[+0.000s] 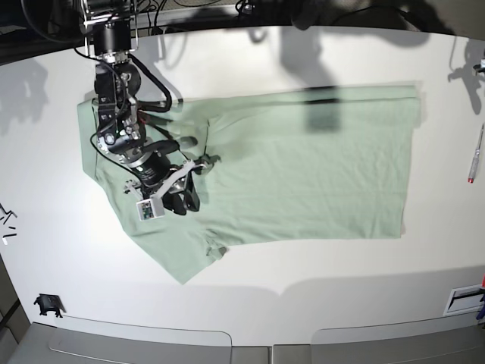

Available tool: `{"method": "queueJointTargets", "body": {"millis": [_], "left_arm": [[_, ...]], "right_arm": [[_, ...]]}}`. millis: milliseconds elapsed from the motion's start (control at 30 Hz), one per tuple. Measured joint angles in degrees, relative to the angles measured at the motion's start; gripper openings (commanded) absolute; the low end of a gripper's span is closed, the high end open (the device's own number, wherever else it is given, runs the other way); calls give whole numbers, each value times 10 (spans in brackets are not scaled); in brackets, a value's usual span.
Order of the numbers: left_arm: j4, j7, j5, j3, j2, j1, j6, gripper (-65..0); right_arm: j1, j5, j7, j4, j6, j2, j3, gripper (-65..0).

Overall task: Fold the T-shirt properly
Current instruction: 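Push the sleeve inward onto the shirt body with the right gripper, then grasp the folded shirt edge again with both grippers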

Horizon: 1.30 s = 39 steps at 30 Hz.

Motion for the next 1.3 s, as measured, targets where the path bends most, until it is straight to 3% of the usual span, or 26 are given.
{"method": "queueJointTargets", "body": {"millis": [233,367,467,633,767,867,1133,1300], "left_arm": [[0,-14,28,106,0,0,-8,-460],[0,-43,77,173,0,-3,-9,-464],[0,-42,111,214,0,-22,-9,-502],[-15,-45,140,257,0,-60,-9,-541],[-77,-47,142,269,0,-67,-9,-591],[-129,-46,135,269,1,-86,-7,-650],[-151,-45,124,308,0,-103,-7,-650],[-166,-49,179,352,0,-119,-11,-650]], "right_arm": [[0,-4,-13,0,-2,-1,54,-490],[0,53,-56,0,-3,-1,118,-508],[0,89,-89,0,-1,-2,172,-548],[-7,165,-143,0,52,3,237,-650],[-28,209,-169,0,74,19,242,-650],[-57,216,-177,1,78,20,242,-650],[-128,210,-147,25,91,19,242,-650],[-148,147,-130,33,90,18,241,-650]]}}
